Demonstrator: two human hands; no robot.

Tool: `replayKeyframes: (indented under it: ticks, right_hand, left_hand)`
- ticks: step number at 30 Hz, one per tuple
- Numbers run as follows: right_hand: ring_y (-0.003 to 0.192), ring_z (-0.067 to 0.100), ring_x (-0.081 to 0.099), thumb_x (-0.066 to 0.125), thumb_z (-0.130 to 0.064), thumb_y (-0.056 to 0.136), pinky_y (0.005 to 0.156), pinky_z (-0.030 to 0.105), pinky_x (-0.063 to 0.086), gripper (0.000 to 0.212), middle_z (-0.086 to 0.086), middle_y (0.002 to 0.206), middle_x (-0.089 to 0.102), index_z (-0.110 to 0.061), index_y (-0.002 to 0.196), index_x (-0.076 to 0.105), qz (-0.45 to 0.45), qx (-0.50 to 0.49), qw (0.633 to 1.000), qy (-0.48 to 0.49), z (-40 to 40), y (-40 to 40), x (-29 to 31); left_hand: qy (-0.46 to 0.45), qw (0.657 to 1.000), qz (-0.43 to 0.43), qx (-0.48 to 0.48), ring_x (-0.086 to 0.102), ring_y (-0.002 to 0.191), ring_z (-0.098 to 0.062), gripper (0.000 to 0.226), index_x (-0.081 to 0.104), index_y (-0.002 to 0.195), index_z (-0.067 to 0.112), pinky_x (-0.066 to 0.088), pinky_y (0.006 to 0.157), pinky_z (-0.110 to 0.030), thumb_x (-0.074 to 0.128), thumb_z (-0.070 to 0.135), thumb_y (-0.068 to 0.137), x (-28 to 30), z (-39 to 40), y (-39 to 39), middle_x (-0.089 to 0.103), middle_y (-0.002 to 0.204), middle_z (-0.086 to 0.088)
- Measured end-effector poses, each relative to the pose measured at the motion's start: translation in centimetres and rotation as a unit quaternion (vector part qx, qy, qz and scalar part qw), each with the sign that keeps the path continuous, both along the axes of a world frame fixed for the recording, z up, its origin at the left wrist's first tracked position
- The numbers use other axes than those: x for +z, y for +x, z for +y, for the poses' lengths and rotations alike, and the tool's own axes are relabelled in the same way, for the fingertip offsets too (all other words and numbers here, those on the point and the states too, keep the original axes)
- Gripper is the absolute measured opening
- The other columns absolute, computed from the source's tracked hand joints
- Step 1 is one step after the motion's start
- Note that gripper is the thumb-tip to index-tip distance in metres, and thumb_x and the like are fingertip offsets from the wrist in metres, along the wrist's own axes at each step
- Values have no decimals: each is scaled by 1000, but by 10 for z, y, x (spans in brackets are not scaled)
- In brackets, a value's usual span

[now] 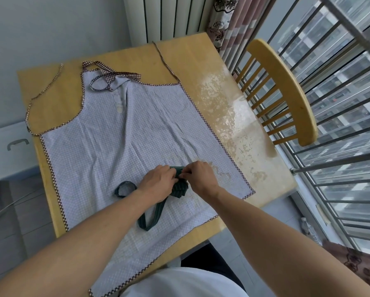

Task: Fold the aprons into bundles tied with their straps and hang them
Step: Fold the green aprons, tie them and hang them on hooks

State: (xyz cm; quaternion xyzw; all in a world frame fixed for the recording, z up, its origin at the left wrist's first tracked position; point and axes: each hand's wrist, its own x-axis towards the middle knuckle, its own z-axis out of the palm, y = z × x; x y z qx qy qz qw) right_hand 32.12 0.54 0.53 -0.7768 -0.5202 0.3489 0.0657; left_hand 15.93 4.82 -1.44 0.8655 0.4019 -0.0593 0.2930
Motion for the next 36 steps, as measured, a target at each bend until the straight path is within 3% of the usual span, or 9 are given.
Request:
replayKeyframes:
  ticks: [3, 5, 10, 15, 25, 27, 29, 32, 36]
  right_hand:
    - [83, 21, 67, 62, -23, 101, 72, 37, 54, 19, 5, 92, 74, -11, 104, 76, -23, 44, 999, -9, -2, 3, 0]
    - [83, 20, 66, 59, -33, 102, 66, 34, 49, 24, 3, 92, 73, -16, 107, 74, -77, 91, 993, -11, 0, 4, 3]
    - [76, 19, 64, 47, -58, 100, 71, 33, 44, 43, -4, 82, 68, -21, 95, 68, -201, 177, 964, -1, 5, 8, 3]
    - [77, 16, 58, 49, -58, 99, 82, 36, 40, 34, -9, 79, 61, -29, 86, 59, -143, 140, 979, -27, 11, 12, 1]
    - [75, 14, 58, 53, -60, 97, 60, 30, 35, 34, -11, 77, 61, -29, 84, 60, -101, 87, 990, -47, 7, 10, -8]
    - [73, 13, 60, 54, -54, 99, 56, 30, 39, 31, -9, 79, 62, -27, 85, 59, -61, 23, 997, -51, 0, 4, -15]
    - [80, 20, 66, 62, -47, 97, 62, 37, 51, 27, -1, 88, 67, -22, 90, 59, 61, -121, 987, -82, -5, -2, -20]
    - [92, 26, 69, 62, -56, 94, 71, 41, 59, 45, 7, 110, 67, -17, 115, 54, 167, -253, 949, -88, -9, -4, -12]
    - [100, 22, 64, 77, -63, 78, 50, 28, 57, 75, 4, 120, 58, -18, 131, 48, 211, -257, 936, -118, -19, -18, 1]
  left_hand:
    - [-19, 1000, 10, -19, 49, 90, -18, 26, 55, 95, 12, 45, 80, -36, 43, 32, 107, 0, 5, -6, 55, 96, -1]
    - [-49, 999, 2, -14, 49, 88, -18, 28, 56, 94, 10, 46, 78, -37, 43, 31, 108, 1, 8, -9, 55, 94, -2]
    - [-111, 994, -17, -13, 47, 76, -13, 27, 50, 87, 13, 37, 67, -26, 42, 27, 108, -5, 13, -18, 53, 87, 0]
    - [-152, 988, -40, -3, 45, 73, -9, 29, 44, 78, 22, 35, 70, -26, 45, 25, 107, -9, 18, -25, 51, 83, 4]
    - [-122, 987, -107, 20, 44, 70, -8, 28, 47, 79, 16, 36, 67, -24, 46, 20, 106, -25, 3, -37, 47, 79, 6]
    - [-108, 988, -103, 36, 42, 70, -7, 27, 47, 80, 16, 35, 67, -25, 47, 22, 106, -25, 2, -35, 47, 80, 5]
    - [-96, 990, -88, 60, 42, 70, -6, 26, 49, 82, 15, 35, 65, -27, 50, 27, 105, -20, -2, -30, 49, 81, 4]
    - [-145, 976, -85, 135, 52, 71, -10, 22, 54, 88, 19, 40, 63, -24, 56, 36, 102, -10, -4, -28, 59, 83, 2]
    - [-178, 931, -104, 300, 63, 84, -16, 21, 58, 95, 25, 55, 72, -35, 47, 39, 105, 0, -4, -48, 67, 93, 2]
